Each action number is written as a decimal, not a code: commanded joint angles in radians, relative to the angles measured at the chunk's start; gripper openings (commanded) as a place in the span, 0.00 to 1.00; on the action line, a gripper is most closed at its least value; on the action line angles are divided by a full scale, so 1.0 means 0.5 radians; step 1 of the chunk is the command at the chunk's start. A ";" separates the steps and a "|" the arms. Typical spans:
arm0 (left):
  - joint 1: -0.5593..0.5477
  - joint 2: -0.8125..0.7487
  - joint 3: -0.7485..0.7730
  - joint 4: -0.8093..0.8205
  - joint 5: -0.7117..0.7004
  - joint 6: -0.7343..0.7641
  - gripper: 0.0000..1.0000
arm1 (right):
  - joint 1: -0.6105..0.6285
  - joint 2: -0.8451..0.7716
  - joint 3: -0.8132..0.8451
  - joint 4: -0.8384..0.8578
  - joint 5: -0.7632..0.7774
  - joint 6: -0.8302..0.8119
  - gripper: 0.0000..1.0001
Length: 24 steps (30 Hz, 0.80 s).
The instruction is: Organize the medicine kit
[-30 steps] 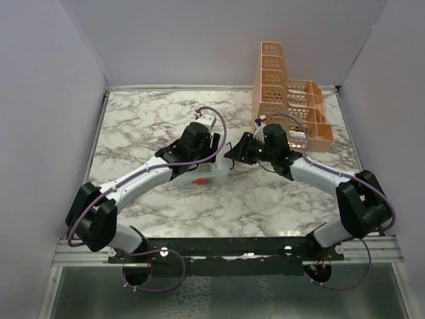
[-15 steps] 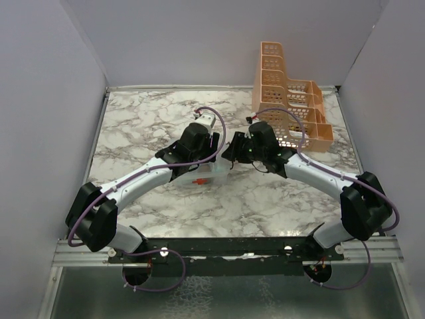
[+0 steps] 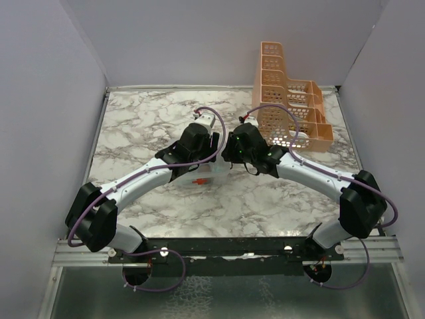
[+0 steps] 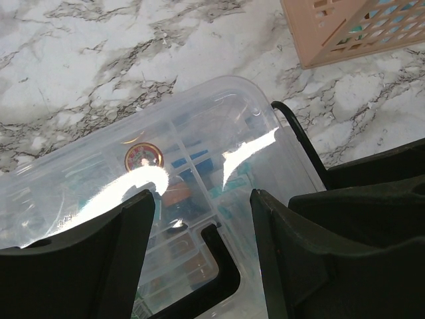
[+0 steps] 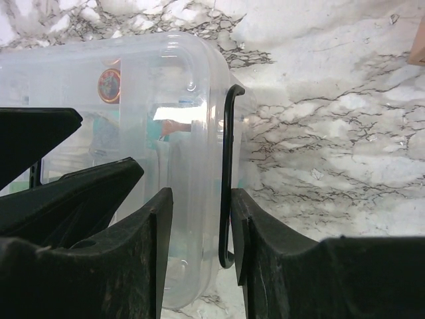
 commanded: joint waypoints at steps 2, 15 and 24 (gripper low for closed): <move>-0.002 0.124 -0.168 -0.543 0.180 -0.136 0.63 | 0.074 0.093 0.048 -0.062 0.044 -0.028 0.28; 0.116 -0.019 -0.084 -0.532 0.298 -0.214 0.66 | 0.077 -0.035 0.047 0.005 -0.006 -0.036 0.34; 0.477 -0.310 0.056 -0.506 0.297 -0.223 0.87 | 0.075 -0.120 0.102 -0.061 0.051 -0.040 0.56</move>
